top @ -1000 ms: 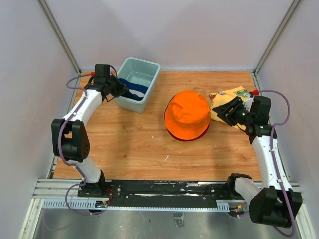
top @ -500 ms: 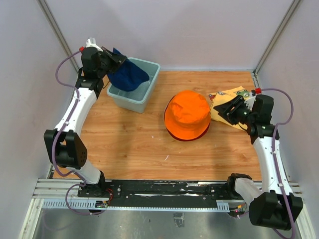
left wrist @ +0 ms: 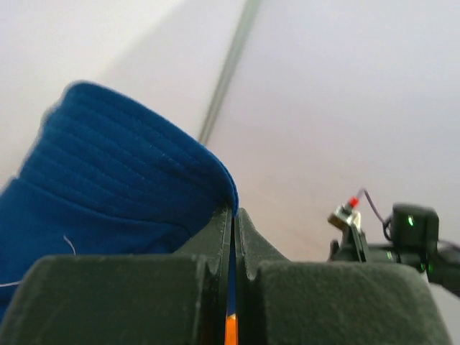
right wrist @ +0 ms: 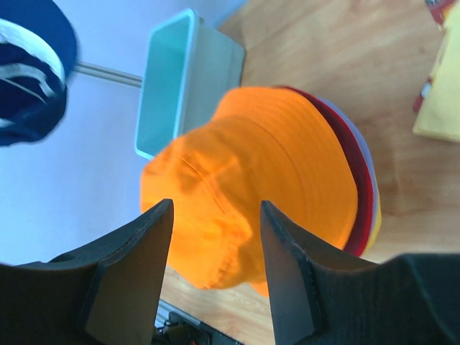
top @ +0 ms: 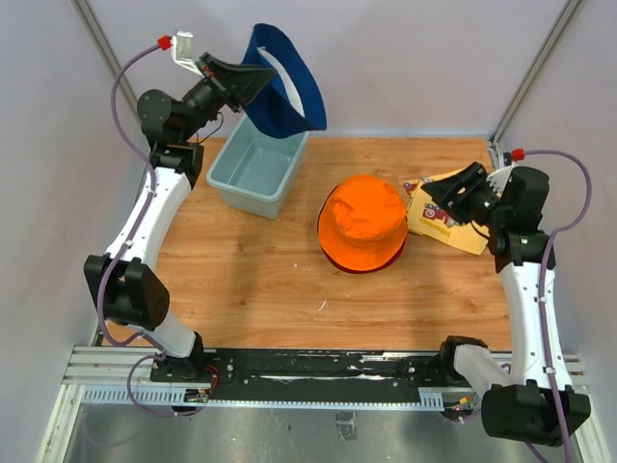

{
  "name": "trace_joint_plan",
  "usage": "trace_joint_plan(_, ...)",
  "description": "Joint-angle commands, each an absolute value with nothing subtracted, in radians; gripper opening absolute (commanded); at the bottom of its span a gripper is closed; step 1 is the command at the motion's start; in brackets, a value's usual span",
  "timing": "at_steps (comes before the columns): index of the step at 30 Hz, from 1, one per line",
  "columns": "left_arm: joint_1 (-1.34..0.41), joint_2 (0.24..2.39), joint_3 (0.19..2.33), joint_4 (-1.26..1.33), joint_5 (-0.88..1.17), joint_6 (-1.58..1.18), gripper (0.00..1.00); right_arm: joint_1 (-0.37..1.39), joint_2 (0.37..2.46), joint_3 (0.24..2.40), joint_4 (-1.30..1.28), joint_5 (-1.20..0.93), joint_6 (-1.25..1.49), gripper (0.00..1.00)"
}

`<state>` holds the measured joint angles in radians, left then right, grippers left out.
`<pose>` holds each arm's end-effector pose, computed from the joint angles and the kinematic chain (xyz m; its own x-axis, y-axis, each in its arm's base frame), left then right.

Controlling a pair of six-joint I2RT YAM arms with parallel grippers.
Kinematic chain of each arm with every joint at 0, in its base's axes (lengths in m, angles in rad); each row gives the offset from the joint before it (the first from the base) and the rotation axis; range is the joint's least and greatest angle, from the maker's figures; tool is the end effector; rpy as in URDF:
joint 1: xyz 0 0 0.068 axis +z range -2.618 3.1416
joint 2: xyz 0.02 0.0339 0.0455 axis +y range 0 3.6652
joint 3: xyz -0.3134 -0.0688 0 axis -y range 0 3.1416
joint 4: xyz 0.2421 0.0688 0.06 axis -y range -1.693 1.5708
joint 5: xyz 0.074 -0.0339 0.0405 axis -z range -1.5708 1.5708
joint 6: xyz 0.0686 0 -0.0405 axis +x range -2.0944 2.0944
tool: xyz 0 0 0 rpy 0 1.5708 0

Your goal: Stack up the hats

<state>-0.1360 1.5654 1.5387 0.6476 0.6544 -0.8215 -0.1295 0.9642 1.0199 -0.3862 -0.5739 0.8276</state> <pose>0.3573 -0.0910 0.5551 -0.0453 -0.5801 -0.8133 0.8294 0.4320 -0.3543 0.2073 0.0106 0.4017 -0.5128 0.6904 -0.5103 -0.0342 0.5775 0.8157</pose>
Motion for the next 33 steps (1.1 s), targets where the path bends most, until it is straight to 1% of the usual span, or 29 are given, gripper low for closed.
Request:
trace_joint_plan(1, -0.229, 1.6, 1.677, 0.64, 0.866, -0.656, 0.0, -0.156, 1.004, 1.111, -0.257, -0.605, 0.868, 0.54)
trace_joint_plan(4, -0.281, 1.625, 1.744, 0.528, 0.892, -0.549, 0.01, -0.151, 1.081, 1.158, -0.085, -0.702, 0.963, 0.58)
trace_joint_plan(7, -0.321, 1.655, 1.806, 0.448, 0.913, -0.474, 0.01, -0.122, 1.174, 1.28, 0.016, -0.76, 1.041, 0.6)
trace_joint_plan(10, -0.363, 1.681, 1.881, 0.291, 0.905, -0.338, 0.01, -0.079, 1.249, 1.38, 0.094, -0.768, 1.123, 0.62)
trace_joint_plan(17, -0.458, 1.731, 2.004, -0.03, 0.796, -0.016, 0.0, -0.008, 1.413, 1.535, 0.352, -0.771, 1.46, 0.66)
trace_joint_plan(21, -0.494, 1.756, 2.052, -0.124, 0.721, 0.104, 0.0, 0.053, 1.498, 1.684, 0.361, -0.761, 1.521, 0.69)
trace_joint_plan(26, -0.537, 1.76, 2.061, -0.184, 0.625, 0.219, 0.0, 0.134, 1.603, 1.851, 0.288, -0.76, 1.531, 0.69)
trace_joint_plan(33, -0.586, 1.748, 2.052, -0.208, 0.477, 0.358, 0.0, 0.201, 1.648, 1.881, 0.224, -0.764, 1.551, 0.7)
